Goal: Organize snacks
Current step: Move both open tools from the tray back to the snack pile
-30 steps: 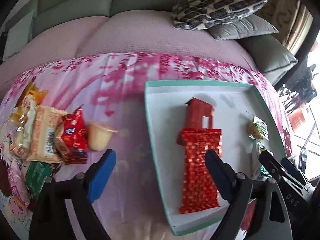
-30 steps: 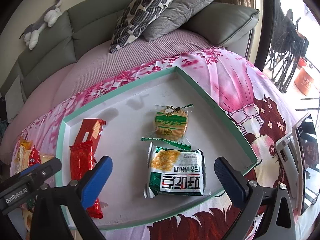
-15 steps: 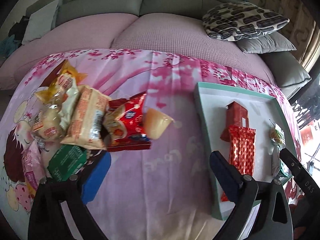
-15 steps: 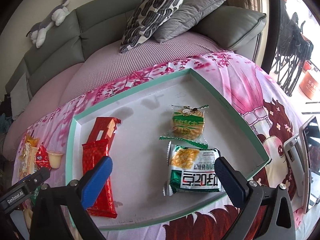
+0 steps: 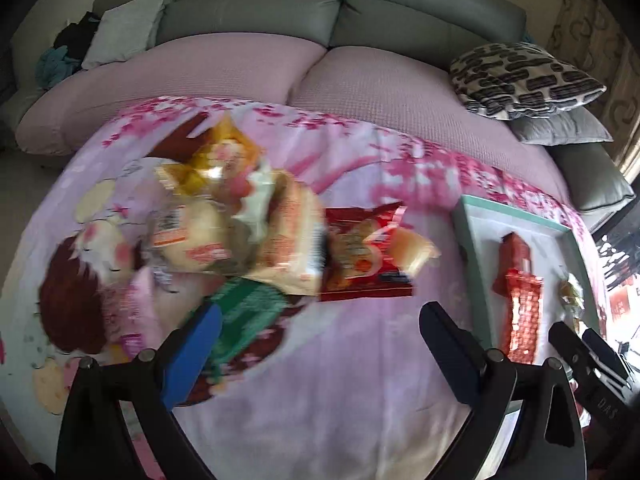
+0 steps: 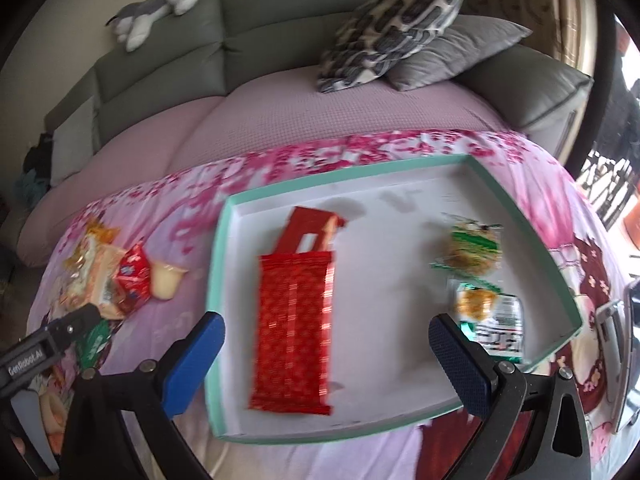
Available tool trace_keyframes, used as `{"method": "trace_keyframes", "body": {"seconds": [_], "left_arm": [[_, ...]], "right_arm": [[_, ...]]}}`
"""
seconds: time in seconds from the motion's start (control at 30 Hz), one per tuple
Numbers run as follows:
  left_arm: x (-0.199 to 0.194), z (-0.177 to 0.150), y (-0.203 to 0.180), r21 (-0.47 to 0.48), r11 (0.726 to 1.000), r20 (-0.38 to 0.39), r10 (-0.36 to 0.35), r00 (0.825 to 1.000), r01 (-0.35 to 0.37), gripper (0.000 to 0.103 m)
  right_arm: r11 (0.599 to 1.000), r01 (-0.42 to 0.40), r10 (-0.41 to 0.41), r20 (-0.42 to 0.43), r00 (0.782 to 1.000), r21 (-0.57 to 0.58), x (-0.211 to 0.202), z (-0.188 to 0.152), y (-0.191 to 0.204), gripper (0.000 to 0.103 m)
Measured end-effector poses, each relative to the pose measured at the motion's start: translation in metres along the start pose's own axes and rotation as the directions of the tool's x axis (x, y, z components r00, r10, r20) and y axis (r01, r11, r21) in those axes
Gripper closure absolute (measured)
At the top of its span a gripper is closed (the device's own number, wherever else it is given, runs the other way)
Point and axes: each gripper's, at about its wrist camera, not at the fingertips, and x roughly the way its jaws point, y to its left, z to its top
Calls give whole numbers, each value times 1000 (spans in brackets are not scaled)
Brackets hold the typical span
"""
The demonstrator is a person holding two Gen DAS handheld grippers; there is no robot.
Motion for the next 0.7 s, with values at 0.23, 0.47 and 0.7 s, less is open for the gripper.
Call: {"method": "trace_keyframes", "body": {"seconds": [0.23,0.47,0.7], "left_arm": [[-14,1,52,-55,996,-5,71,997,-71,4],[-11,1,100,-135,981,-35,138,990,-142,4],[5,-2,132,-197,966,-82,154,985,-167,4]], "right_arm": [[993,-74,71,-47,996,-88,4,-16,49,0],[982,-109,97,-82,992,-156,7,-33,90,0],[971,-133,110,-121,987,-200,16,-45,123,5]]}}
